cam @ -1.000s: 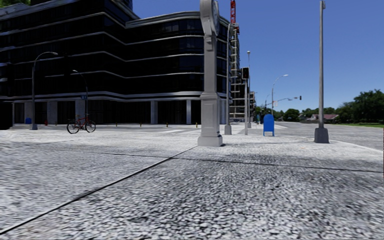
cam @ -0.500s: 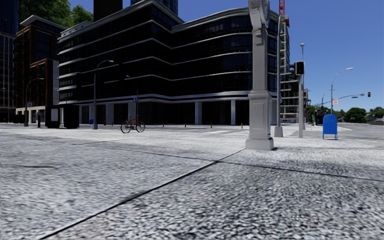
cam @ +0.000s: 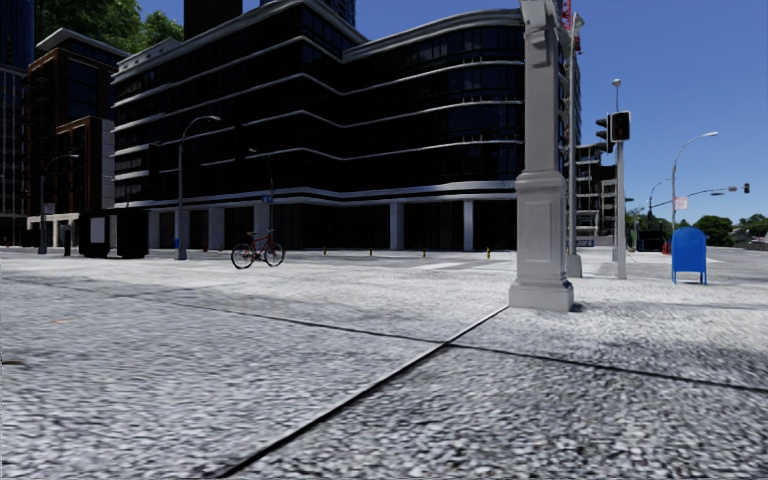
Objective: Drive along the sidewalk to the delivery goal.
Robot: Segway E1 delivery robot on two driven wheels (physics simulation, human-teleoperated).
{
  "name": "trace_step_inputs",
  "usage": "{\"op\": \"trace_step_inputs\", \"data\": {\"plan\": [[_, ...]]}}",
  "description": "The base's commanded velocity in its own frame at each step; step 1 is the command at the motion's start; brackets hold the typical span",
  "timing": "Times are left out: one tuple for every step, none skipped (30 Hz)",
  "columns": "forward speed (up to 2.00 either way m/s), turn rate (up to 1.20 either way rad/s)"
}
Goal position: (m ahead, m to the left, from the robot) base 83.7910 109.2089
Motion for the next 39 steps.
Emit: {"op": "trace_step_inputs", "data": {"plan": [[2.00,0.00],[2.00,0.00],[2.00,0.00],[2.00,0.00],[2.00,0.00],[2.00,0.00],[2.00,0.00],[2.00,0.00],[2.00,0.00],[2.00,0.00],[2.00,0.00],[2.00,0.00],[2.00,0.00],[2.00,0.00],[2.00,0.00],[2.00,0.00],[2.00,0.04],[2.00,0.07],[2.00,0.29],[2.00,0.84],[2.00,1.20],[2.00,1.20],[2.00,1.20],[2.00,1.20],[2.00,1.20],[2.00,1.20],[2.00,1.20],[2.00,1.12],[2.00,0.85],[2.00,0.64],[2.00,0.38],[2.00,0.19],[2.00,0.09],[2.00,0.01],[2.00,0.00],[2.00,0.00],[2.00,0.00],[2.00,0.00],[2.00,0.00]]}}
